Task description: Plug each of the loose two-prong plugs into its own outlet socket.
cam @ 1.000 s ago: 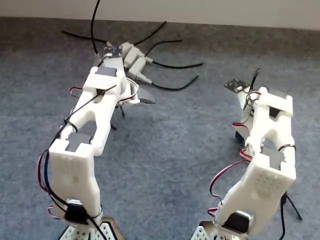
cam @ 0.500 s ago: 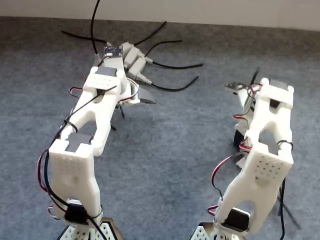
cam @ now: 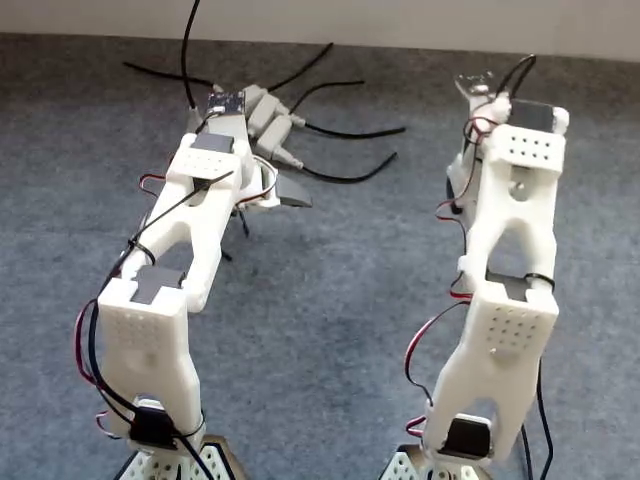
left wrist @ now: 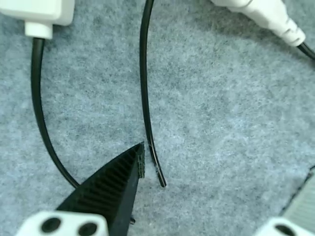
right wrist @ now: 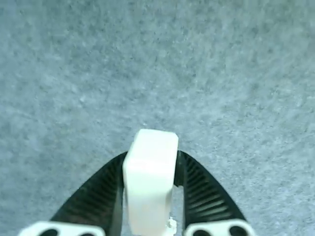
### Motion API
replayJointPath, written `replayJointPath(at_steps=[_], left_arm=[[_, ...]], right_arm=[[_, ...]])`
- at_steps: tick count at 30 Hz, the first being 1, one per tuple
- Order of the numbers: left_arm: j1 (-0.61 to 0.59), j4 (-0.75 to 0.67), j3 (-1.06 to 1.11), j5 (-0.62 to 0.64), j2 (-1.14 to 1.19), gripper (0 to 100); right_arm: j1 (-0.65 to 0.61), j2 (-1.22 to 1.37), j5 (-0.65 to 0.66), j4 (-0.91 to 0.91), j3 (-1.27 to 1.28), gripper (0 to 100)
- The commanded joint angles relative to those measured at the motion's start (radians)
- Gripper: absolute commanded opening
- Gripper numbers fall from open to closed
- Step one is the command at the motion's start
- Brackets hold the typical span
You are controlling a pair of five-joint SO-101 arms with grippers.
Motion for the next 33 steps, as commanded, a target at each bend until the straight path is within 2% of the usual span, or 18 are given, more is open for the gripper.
replayJointPath(at_steps=[1, 6, 11, 16, 18, 20, 26, 28, 33], left_arm=[[0.015, -0.011, -0.007, 0.002, -0.016, 46], [0.013, -0.011, -0.008, 0.005, -0.015, 46], [0.012, -0.011, -0.010, 0.006, -0.015, 46], [-0.036, -0.038, -0.012, 0.017, -0.019, 46], [-0.065, -0.046, -0.012, 0.077, -0.021, 46], [-0.099, -0.051, -0.012, 0.137, -0.021, 46], [-0.142, -0.078, -0.012, 0.183, -0.021, 46], [-0.142, -0.078, -0.012, 0.183, -0.021, 46], [-0.142, -0.078, -0.012, 0.183, -0.021, 46]], right_arm=[[-0.056, -0.033, -0.229, 0.039, -0.053, 3.8], [-0.119, -0.035, -0.606, 0.039, -0.028, 3.8], [-0.228, -0.035, -0.842, 0.041, 0.174, 3.8], [-0.406, -0.030, -1.094, 0.035, 0.325, 4.0], [-0.464, -0.030, -1.119, 0.019, 0.294, 4.3], [-0.501, -0.033, -1.091, 0.015, 0.225, 8.8], [-0.582, -0.027, -1.079, 0.008, 0.044, 37.4], [-0.604, -0.031, -1.073, 0.013, 0.007, 40.8], [-0.590, -0.033, -1.066, 0.038, -0.070, 41.1]])
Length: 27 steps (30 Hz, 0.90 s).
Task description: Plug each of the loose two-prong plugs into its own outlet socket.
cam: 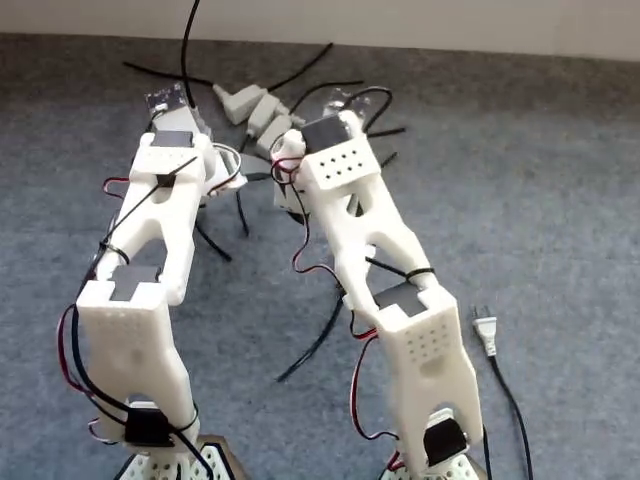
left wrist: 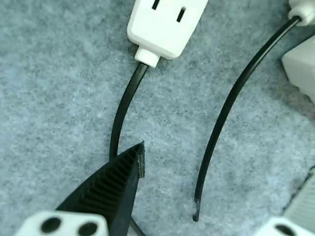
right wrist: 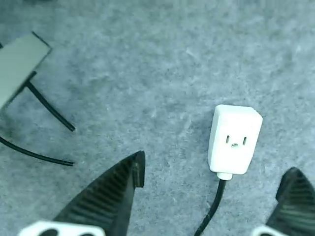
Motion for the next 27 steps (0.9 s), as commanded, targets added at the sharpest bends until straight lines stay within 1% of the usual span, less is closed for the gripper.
replayJointPath(at_steps=[1, 5, 7, 10, 13, 15, 18, 27], left_arm=[[-0.005, -0.017, -0.012, 0.005, -0.021, 46], [-0.002, -0.017, -0.012, 0.005, -0.021, 46], [-0.002, -0.017, -0.012, 0.003, -0.021, 46], [-0.001, -0.017, -0.012, 0.003, -0.021, 46], [-0.001, -0.017, -0.012, 0.003, -0.021, 46], [0.007, -0.017, -0.012, 0.002, -0.021, 46], [0.015, -0.017, -0.012, 0.000, -0.019, 46], [0.013, -0.017, -0.012, 0.000, -0.019, 46]], right_arm=[[0.035, -0.036, 0.035, 0.038, -0.077, 41.1], [0.156, -0.036, 0.241, 0.039, -0.050, 41.1], [0.226, -0.036, 0.324, 0.039, -0.015, 41.1], [0.317, -0.036, 0.425, 0.039, 0.070, 41.1], [0.357, -0.036, 0.506, 0.039, 0.193, 41.1], [0.357, -0.036, 0.534, 0.039, 0.272, 41.1], [0.323, -0.028, 0.539, 0.035, 0.355, 41.1], [0.183, -0.025, 0.537, -0.038, 0.366, 41.1]])
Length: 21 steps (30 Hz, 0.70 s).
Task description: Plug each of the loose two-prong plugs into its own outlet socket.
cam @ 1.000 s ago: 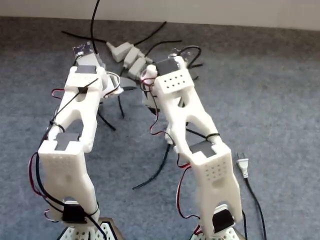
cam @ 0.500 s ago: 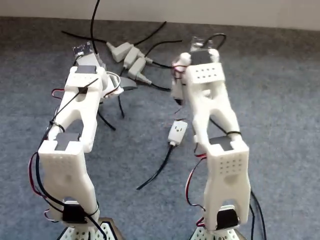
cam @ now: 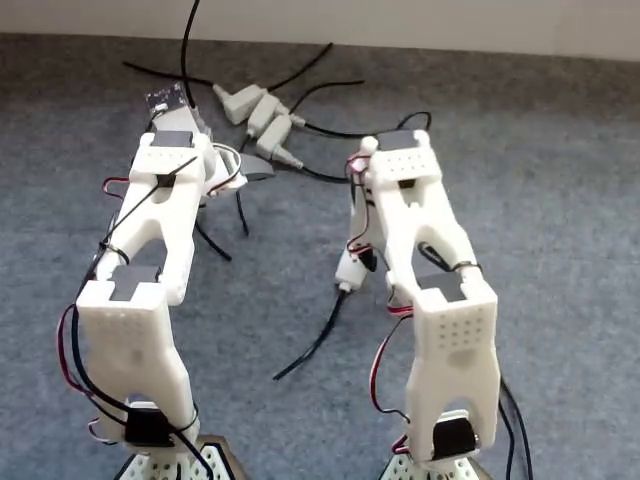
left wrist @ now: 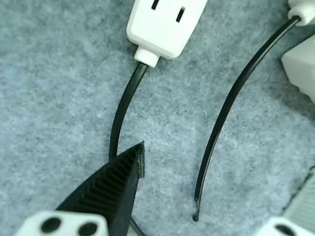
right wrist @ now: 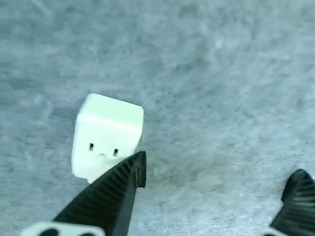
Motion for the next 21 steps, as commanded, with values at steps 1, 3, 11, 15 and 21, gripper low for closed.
replayJointPath(at_steps=[1, 3, 11, 15, 21], left_arm=[[0.013, -0.017, -0.012, 0.000, -0.019, 46], [0.013, -0.017, -0.012, 0.000, -0.019, 46], [0.010, -0.017, -0.012, 0.002, -0.019, 46], [0.004, -0.017, -0.012, 0.006, -0.021, 46], [-0.035, -0.035, -0.016, 0.009, -0.021, 46]], right_arm=[[-0.073, -0.025, 0.009, -0.013, -0.007, 41.1], [-0.124, -0.027, 0.009, -0.012, -0.007, 41.1], [-0.303, -0.033, 0.009, -0.002, -0.084, 41.1], [-0.355, -0.035, 0.009, 0.031, -0.191, 41.1], [-0.378, -0.031, 0.009, 0.059, -0.285, 41.1]])
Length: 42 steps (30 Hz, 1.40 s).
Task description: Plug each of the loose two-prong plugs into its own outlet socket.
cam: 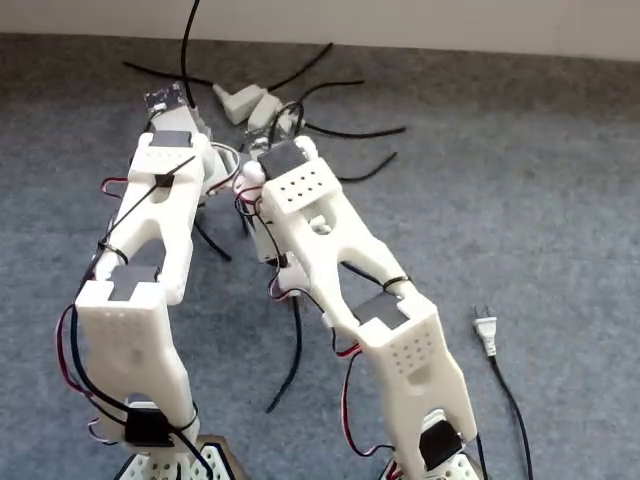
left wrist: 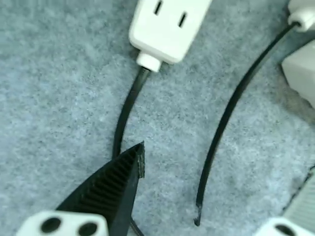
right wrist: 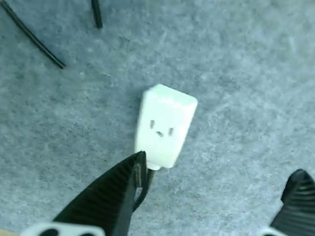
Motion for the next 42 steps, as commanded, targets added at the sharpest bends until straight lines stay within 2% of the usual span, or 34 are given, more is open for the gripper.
replayJointPath(at_steps=[1, 6, 11, 19, 23, 31, 36, 42], left_arm=[[-0.018, -0.020, -0.016, 0.009, -0.021, 46], [-0.015, -0.020, -0.016, 0.009, -0.021, 46], [-0.013, -0.020, -0.016, 0.009, -0.021, 46], [-0.013, -0.021, -0.016, 0.009, -0.019, 46], [-0.013, -0.021, -0.016, 0.009, -0.019, 46], [-0.012, -0.021, -0.016, 0.009, -0.019, 46], [-0.012, -0.021, -0.016, 0.009, -0.019, 46], [-0.012, -0.021, -0.016, 0.009, -0.019, 46]], right_arm=[[-0.005, -0.028, 0.009, 0.036, -0.058, 41.1], [-0.004, -0.024, 0.009, 0.036, -0.048, 41.1], [0.065, -0.024, 0.015, 0.010, 0.071, 41.1], [0.189, -0.025, 0.017, -0.143, 0.323, 41.1], [0.217, -0.047, 0.018, -0.120, 0.335, 41.0], [0.170, -0.174, 0.095, 0.025, 0.081, 41.0], [0.091, -0.153, 0.100, 0.013, 0.087, 41.0], [0.076, -0.004, 0.101, -0.050, 0.091, 41.0]])
